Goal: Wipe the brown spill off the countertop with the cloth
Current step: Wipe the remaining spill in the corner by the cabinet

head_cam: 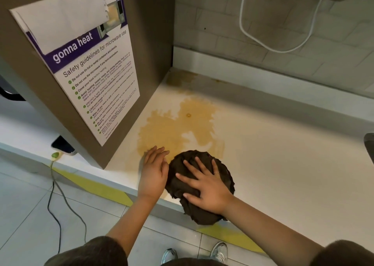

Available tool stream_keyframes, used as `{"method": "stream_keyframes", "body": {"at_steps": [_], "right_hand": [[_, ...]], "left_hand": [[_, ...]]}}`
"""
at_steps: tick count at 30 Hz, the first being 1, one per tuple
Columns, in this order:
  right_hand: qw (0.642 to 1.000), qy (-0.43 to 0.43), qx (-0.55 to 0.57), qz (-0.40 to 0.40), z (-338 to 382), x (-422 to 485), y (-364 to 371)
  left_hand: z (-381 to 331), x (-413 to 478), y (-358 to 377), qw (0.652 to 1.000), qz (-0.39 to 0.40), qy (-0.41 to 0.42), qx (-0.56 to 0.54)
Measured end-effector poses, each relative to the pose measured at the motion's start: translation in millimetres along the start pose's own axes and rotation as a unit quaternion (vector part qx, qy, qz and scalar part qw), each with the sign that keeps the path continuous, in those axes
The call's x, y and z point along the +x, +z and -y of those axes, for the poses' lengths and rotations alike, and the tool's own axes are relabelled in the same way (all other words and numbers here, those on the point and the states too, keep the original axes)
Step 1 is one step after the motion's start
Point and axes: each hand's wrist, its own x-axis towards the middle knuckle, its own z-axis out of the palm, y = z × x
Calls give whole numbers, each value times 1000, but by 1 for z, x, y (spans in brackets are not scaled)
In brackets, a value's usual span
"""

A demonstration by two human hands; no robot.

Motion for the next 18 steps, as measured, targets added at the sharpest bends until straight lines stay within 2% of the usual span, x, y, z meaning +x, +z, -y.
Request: {"method": "stream_keyframes", "body": {"at_steps": [10, 15, 18], "right_hand": [[999, 32, -22, 8, -61, -62, -1], [993, 117, -29, 12, -40, -26, -8], [990, 135, -23, 16, -15, 0, -8]], "left_hand": [[1, -1, 2, 1000, -4, 8, 5], [-1, 0, 3, 1000, -2, 1, 2], [-2, 0, 2, 1000, 1, 2, 5]]}}
